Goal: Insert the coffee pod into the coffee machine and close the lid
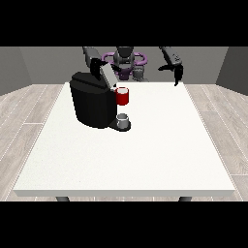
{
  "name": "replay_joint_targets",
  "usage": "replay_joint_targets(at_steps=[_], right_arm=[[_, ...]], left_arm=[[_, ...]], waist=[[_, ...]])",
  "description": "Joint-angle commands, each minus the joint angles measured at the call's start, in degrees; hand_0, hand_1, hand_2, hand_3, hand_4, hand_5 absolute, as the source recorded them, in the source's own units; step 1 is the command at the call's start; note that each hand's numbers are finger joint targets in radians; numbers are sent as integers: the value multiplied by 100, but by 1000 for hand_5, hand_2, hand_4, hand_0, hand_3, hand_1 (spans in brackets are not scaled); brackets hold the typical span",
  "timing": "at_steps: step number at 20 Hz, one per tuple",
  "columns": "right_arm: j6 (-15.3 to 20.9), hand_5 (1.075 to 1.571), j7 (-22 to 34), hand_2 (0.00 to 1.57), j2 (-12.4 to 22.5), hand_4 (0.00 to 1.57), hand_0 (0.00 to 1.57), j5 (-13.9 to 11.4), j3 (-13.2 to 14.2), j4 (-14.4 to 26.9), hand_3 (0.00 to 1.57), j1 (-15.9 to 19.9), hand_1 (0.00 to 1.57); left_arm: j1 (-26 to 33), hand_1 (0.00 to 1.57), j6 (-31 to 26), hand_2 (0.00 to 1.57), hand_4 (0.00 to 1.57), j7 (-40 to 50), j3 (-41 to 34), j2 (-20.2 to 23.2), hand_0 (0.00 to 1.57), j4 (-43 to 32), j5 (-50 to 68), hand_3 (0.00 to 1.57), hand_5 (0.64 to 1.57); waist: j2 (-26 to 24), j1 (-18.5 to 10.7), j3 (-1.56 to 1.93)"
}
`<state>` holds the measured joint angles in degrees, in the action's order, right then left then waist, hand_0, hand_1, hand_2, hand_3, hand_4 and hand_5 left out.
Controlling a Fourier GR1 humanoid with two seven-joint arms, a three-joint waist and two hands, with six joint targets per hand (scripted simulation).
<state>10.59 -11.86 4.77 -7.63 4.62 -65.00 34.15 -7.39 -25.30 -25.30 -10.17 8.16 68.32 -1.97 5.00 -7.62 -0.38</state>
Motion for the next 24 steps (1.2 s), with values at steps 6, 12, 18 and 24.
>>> replay_joint_targets(at_steps=[6,12,18,24], right_arm=[[161,1571,101,0,-263,427,0,-188,-214,342,0,287,0],[144,1571,-159,0,-49,364,0,-370,-199,726,0,791,0],[664,1571,495,0,-464,374,0,-630,-770,731,0,1042,0],[569,1571,756,0,-270,444,0,-1020,-626,1058,0,2126,0]], left_arm=[[-192,0,30,0,381,-70,-119,107,0,-374,84,0,1571],[-427,0,58,0,369,124,72,-34,0,-149,91,0,1571],[-314,0,-80,0,385,-231,-57,161,0,-809,86,0,1571],[-745,0,-256,0,319,-77,-76,269,0,-852,233,0,1571]], waist=[[162,-13,36],[390,-309,38],[145,-293,35],[413,-483,35]])
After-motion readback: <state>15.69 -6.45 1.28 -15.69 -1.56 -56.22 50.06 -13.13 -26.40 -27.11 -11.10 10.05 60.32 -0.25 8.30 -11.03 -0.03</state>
